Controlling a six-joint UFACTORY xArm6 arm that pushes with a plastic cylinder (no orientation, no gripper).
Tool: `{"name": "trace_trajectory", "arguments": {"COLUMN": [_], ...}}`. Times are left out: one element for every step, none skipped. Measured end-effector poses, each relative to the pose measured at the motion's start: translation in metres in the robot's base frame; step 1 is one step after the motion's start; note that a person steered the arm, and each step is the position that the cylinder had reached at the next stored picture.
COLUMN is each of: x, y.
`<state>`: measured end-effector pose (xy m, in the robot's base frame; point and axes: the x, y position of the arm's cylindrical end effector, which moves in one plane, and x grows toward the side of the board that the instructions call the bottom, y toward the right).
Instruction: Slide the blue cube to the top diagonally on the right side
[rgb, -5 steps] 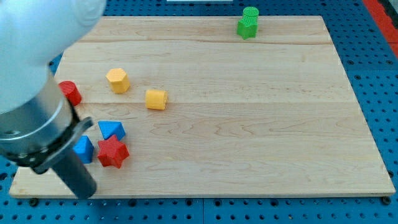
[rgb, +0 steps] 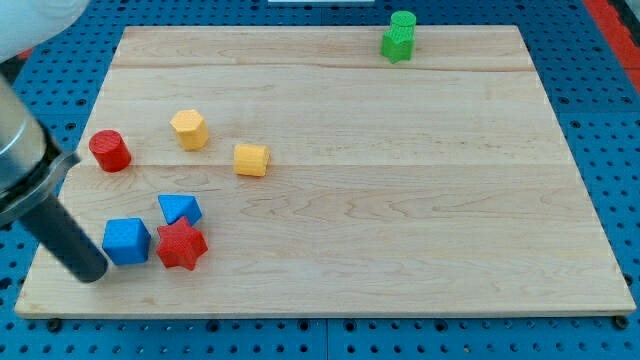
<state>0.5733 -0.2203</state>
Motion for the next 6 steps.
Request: {"name": "trace_trajectory", "arguments": {"x": [-0.026, -0.044, -0.046, -0.038, -0.041, -0.045], "y": [0.003, 0.003, 0.035, 0.057, 0.079, 0.138]}}
